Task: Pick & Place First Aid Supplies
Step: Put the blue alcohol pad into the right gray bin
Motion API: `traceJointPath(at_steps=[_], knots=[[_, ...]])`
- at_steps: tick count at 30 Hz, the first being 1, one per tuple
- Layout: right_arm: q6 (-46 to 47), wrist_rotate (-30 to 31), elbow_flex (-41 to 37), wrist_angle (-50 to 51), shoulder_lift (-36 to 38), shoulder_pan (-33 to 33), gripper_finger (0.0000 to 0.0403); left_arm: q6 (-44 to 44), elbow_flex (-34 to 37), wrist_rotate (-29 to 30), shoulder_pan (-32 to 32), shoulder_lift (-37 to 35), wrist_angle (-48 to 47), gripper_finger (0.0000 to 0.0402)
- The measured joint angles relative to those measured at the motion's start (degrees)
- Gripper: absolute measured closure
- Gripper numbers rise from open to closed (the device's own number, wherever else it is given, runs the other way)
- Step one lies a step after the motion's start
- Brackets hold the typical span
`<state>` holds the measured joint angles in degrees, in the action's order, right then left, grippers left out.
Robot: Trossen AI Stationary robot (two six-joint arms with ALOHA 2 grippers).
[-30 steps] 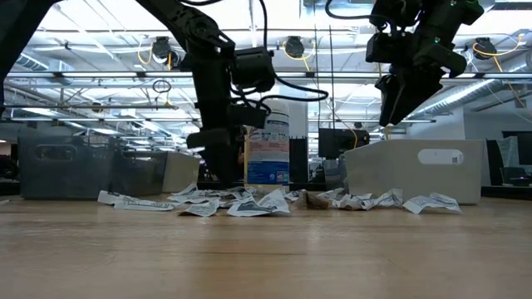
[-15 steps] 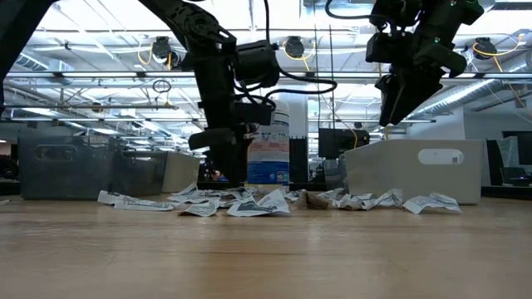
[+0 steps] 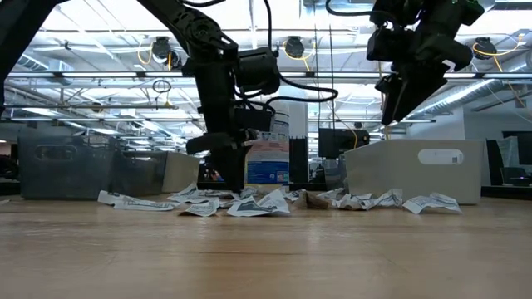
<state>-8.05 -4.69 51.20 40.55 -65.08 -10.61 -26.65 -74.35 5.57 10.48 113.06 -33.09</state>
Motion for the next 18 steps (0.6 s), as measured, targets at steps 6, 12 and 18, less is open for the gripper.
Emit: traceJointPath(at_steps=[6, 12, 18], knots=[[-0.38, -0.07, 0.0, -0.08, -0.02, 0.65, 0.0231, 2.82, 0.0, 4.17, 0.1, 0.29, 1.19, 0.0314], [-0.55, 0.0, 0.0, -0.9, -0.02, 0.65, 0.0232, 3.05, 0.02, 4.31, 0.03, 0.28, 1.01, 0.0373], [-0.9, 0.0, 0.0, -2.44, -0.02, 0.65, 0.0232, 4.74, 0.02, 1.48, 0.04, 0.28, 0.92, 0.0398]])
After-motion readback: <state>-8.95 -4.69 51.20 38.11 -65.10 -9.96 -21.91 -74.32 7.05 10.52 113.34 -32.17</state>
